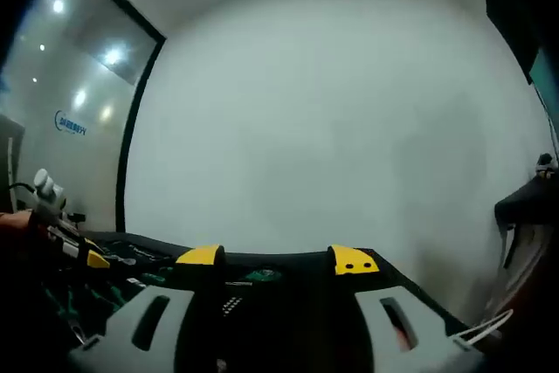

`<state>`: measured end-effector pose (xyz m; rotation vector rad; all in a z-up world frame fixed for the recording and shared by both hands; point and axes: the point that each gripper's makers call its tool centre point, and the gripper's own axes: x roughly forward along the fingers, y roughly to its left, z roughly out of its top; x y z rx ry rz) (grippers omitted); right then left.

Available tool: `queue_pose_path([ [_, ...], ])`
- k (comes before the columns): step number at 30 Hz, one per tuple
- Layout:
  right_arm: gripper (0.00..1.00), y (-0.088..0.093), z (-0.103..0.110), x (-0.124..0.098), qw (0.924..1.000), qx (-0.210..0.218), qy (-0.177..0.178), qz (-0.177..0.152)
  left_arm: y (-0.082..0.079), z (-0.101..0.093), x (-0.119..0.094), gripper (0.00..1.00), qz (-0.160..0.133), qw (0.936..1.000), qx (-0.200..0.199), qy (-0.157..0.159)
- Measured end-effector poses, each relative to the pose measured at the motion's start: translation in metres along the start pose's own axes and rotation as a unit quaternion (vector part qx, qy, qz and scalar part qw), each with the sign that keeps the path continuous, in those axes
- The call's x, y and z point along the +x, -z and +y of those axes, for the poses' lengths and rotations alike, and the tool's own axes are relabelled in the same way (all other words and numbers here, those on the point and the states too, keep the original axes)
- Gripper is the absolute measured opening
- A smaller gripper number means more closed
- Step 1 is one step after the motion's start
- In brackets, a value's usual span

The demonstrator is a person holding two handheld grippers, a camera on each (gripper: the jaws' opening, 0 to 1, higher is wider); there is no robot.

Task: Pick up the tools and put them into their designated positions in the toolbox.

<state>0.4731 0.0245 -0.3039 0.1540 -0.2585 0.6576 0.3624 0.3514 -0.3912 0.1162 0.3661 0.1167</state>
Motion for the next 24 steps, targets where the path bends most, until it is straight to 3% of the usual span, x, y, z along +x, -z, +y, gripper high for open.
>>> queue_pose_path([
  [2,0.44,0.000,0.002,0.000,1.0000,-0.001,-0.004,0.001,-0.007,0.001,-0.012,0.35,-0.020,0.9993,0.031,-0.005],
  [4,0.44,0.000,0.002,0.000,1.0000,-0.002,-0.006,0.000,-0.018,-0.002,-0.022,0.34,-0.042,0.9989,-0.016,0.016],
  [6,0.44,-0.001,0.003,-0.001,1.0000,-0.001,-0.008,-0.002,-0.022,0.002,-0.023,0.31,-0.034,0.9987,-0.029,0.023],
  [8,0.44,-0.001,0.004,0.000,1.0000,0.001,-0.009,-0.002,-0.033,0.011,-0.026,0.12,-0.049,0.9987,-0.012,0.001],
  [10,0.44,0.001,0.003,0.000,1.0000,0.004,-0.009,0.001,-0.037,0.008,-0.017,0.07,-0.058,0.9980,0.022,0.013],
  [11,0.44,0.001,0.003,0.001,1.0000,0.005,-0.008,0.002,-0.034,0.011,-0.007,0.08,-0.056,0.9979,0.029,0.010],
  [14,0.44,0.003,0.003,0.001,0.9999,0.005,-0.007,0.006,-0.020,-0.001,0.010,0.09,-0.021,0.9989,-0.010,0.040],
  [15,0.44,0.003,0.002,0.001,0.9999,0.006,-0.006,0.007,-0.019,-0.001,0.014,0.07,-0.022,0.9990,-0.007,0.037],
  [17,0.43,0.003,-0.005,0.000,0.9999,0.010,0.003,0.006,-0.001,-0.005,0.020,0.03,0.013,0.9993,-0.004,0.034],
  [19,0.43,0.005,-0.010,0.000,0.9997,0.020,0.007,0.008,-0.008,-0.012,0.024,0.03,-0.028,0.9984,0.002,0.048],
  [20,0.43,0.006,-0.011,0.001,0.9996,0.027,0.008,0.009,-0.007,-0.011,0.024,0.03,-0.024,0.9985,-0.008,0.048],
  [24,0.43,0.006,-0.005,0.001,0.9994,0.031,0.002,0.011,-0.005,-0.013,0.025,0.01,-0.015,0.9987,0.017,0.045],
])
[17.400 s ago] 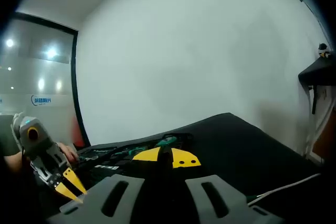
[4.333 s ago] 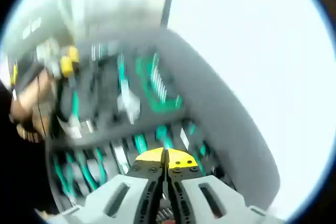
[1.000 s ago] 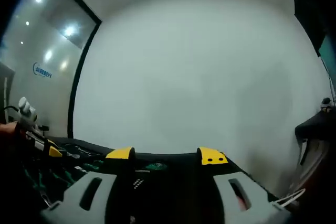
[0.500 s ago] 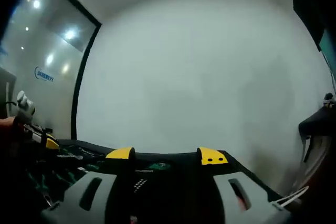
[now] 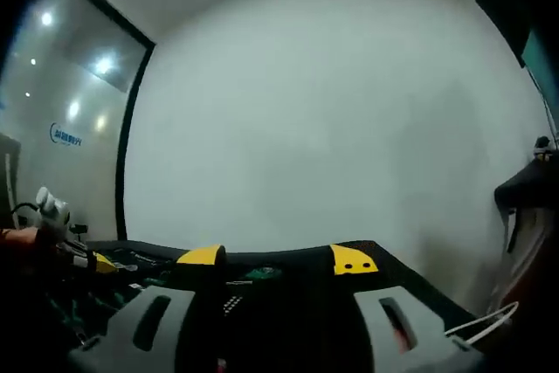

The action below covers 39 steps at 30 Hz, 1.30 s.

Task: Pick up the tools and put them into their designated positions in the toolbox.

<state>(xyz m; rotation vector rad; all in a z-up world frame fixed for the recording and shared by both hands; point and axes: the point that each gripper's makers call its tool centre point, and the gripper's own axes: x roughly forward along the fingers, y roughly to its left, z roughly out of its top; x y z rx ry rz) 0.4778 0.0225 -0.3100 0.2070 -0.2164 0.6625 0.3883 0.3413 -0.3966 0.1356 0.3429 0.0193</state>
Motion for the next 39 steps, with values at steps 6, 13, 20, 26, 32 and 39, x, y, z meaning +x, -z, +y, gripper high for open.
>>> queue_pose_path([
  [6,0.43,-0.003,0.006,0.001,0.9994,-0.035,-0.002,-0.005,0.002,0.004,-0.001,0.01,-0.016,0.9997,-0.020,-0.007],
  [13,0.40,-0.005,-0.004,-0.002,0.9998,-0.015,0.010,-0.010,-0.073,0.065,-0.090,0.19,-0.192,0.9722,-0.121,-0.058],
  [20,0.40,-0.006,0.000,-0.004,0.9998,-0.017,0.007,-0.011,-0.032,0.244,-0.221,0.19,-0.217,0.9093,-0.197,-0.296],
  [26,0.40,-0.002,-0.005,0.001,0.9999,-0.013,0.009,-0.004,0.068,0.287,-0.244,0.19,-0.052,0.9275,-0.090,-0.359],
  [32,0.40,0.003,0.002,0.002,0.9996,-0.029,0.002,0.007,0.124,0.287,-0.212,0.52,0.011,0.9382,-0.137,-0.317],
  [39,0.40,0.006,0.002,0.001,0.9995,-0.029,0.003,0.014,0.131,0.288,-0.173,0.53,0.036,0.9559,-0.108,-0.271],
])
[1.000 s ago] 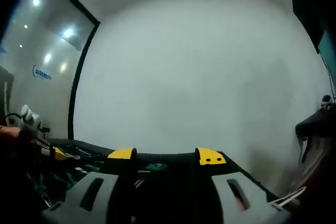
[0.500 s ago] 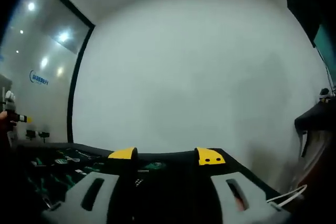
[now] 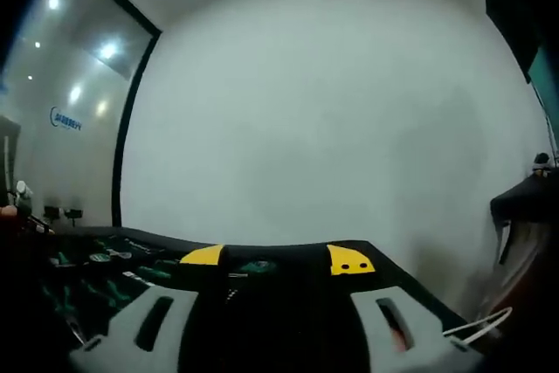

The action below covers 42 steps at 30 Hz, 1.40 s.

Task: Pick up the tools and put them into their designated positions in the toolbox.

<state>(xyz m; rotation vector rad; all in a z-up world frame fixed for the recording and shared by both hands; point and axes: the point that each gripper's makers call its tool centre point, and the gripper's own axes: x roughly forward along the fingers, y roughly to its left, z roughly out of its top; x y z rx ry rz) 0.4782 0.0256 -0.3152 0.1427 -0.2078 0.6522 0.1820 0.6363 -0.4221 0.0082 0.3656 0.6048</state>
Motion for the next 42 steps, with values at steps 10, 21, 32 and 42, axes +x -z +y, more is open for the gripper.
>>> queue_pose_path([
  [10,0.40,0.009,-0.006,0.003,0.9998,0.007,0.001,0.018,-0.008,-0.013,0.032,0.40,0.036,0.9922,0.094,0.074],
  [21,0.40,0.013,-0.008,0.003,0.9993,0.028,0.000,0.024,-0.007,-0.003,0.037,0.47,-0.005,0.9986,0.045,0.028],
  [32,0.40,0.014,0.001,-0.001,0.9990,0.031,-0.005,0.031,0.001,0.000,0.035,0.36,0.016,0.9975,-0.055,0.042],
  [42,0.40,0.016,0.000,-0.002,0.9985,0.041,-0.002,0.036,-0.018,-0.003,0.014,0.34,0.014,0.9593,-0.264,0.099],
])
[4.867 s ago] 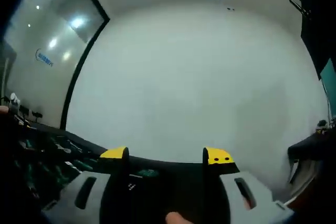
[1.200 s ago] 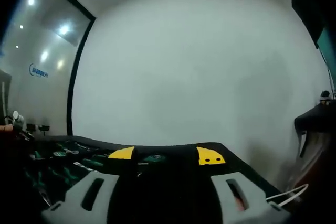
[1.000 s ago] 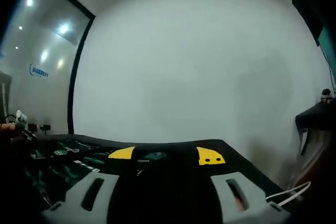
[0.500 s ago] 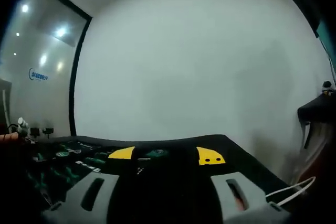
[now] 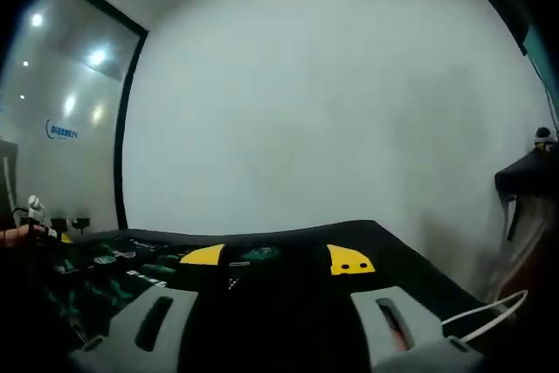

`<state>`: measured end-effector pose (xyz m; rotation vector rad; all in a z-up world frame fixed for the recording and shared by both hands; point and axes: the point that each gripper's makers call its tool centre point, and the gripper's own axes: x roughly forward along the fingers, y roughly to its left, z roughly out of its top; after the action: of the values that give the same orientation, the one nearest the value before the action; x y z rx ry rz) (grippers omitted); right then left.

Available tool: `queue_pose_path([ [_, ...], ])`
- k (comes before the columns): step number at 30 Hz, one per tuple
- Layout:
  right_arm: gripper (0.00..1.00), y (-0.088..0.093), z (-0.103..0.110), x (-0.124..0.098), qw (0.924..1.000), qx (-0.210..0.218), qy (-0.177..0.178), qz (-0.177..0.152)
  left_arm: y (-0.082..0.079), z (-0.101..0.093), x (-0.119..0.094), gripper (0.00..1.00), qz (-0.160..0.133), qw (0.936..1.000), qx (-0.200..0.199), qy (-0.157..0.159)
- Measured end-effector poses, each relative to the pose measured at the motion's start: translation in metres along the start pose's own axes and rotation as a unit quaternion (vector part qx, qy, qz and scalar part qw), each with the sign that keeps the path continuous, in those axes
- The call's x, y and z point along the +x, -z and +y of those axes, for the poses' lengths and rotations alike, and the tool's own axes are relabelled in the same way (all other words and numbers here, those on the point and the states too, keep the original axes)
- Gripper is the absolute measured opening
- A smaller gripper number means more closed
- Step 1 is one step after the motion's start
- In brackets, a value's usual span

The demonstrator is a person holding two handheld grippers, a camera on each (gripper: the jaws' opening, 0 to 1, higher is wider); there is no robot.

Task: Pick up the tools and put them into their designated positions in the toolbox.

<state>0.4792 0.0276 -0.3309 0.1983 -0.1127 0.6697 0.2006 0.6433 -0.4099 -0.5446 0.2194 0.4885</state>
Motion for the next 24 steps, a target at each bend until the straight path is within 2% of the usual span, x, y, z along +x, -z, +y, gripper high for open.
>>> queue_pose_path([
  [2,0.40,0.001,0.001,0.001,1.0000,-0.001,-0.001,0.002,-0.001,-0.006,-0.009,0.33,0.004,0.9987,-0.046,0.020],
  [4,0.40,0.001,0.001,0.001,1.0000,-0.002,-0.002,0.003,0.010,-0.027,-0.023,0.29,0.019,0.9960,-0.073,0.048],
  [6,0.40,0.001,0.000,0.002,1.0000,-0.002,-0.001,0.003,0.020,-0.044,-0.031,0.26,0.039,0.9948,-0.062,0.070],
  [7,0.40,0.002,0.000,0.002,1.0000,-0.001,-0.001,0.004,0.020,-0.045,-0.029,0.23,0.045,0.9949,-0.053,0.074],
  [8,0.40,0.002,0.000,0.002,1.0000,0.000,-0.001,0.005,0.022,-0.053,-0.032,0.05,0.046,0.9948,-0.048,0.077],
  [9,0.40,0.003,0.000,0.003,1.0000,0.000,-0.002,0.006,0.023,-0.073,-0.038,0.05,0.055,0.9887,-0.070,0.120],
  [10,0.40,0.003,0.000,0.003,1.0000,0.000,-0.002,0.007,0.016,-0.067,-0.039,0.05,0.030,0.9936,-0.048,0.098],
  [11,0.40,0.004,-0.001,0.003,1.0000,0.000,-0.002,0.007,0.018,-0.070,-0.040,0.04,0.032,0.9946,-0.027,0.095],
  [12,0.40,0.004,-0.001,0.003,1.0000,0.000,-0.002,0.007,0.027,-0.074,-0.038,0.04,0.056,0.9929,-0.014,0.104],
  [13,0.40,0.003,-0.001,0.003,1.0000,0.000,-0.002,0.007,0.023,-0.075,-0.037,0.08,0.044,0.9937,-0.011,0.103],
  [15,0.40,0.003,-0.002,0.003,1.0000,-0.001,0.000,0.007,0.009,-0.067,-0.036,0.20,0.006,0.9963,0.012,0.085],
  [16,0.40,0.003,-0.001,0.002,1.0000,0.000,-0.001,0.007,0.005,-0.064,-0.037,0.23,-0.003,0.9968,0.025,0.076],
  [17,0.40,0.003,-0.002,0.001,1.0000,0.001,-0.001,0.007,-0.010,-0.048,-0.032,0.26,-0.024,0.9968,0.060,0.047],
  [18,0.40,0.003,-0.003,0.002,1.0000,0.002,0.000,0.007,-0.017,-0.040,-0.034,0.28,-0.032,0.9963,0.074,0.029],
  [20,0.40,0.003,-0.005,0.003,1.0000,0.004,-0.001,0.006,-0.023,-0.028,-0.040,0.27,-0.022,0.9919,0.125,0.006],
  [21,0.40,0.003,-0.005,0.004,1.0000,0.005,-0.002,0.006,-0.022,-0.026,-0.043,0.27,-0.019,0.9862,0.164,0.004],
  [22,0.40,0.003,-0.005,0.004,1.0000,0.006,-0.003,0.005,-0.020,-0.025,-0.046,0.28,-0.019,0.9754,0.220,0.005],
  [23,0.40,0.003,-0.005,0.004,1.0000,0.006,-0.003,0.004,-0.018,-0.024,-0.049,0.28,-0.020,0.9577,0.287,0.007],
  [24,0.40,0.003,-0.006,0.005,1.0000,0.007,-0.003,0.004,-0.014,-0.025,-0.053,0.31,-0.019,0.9320,0.362,0.011],
])
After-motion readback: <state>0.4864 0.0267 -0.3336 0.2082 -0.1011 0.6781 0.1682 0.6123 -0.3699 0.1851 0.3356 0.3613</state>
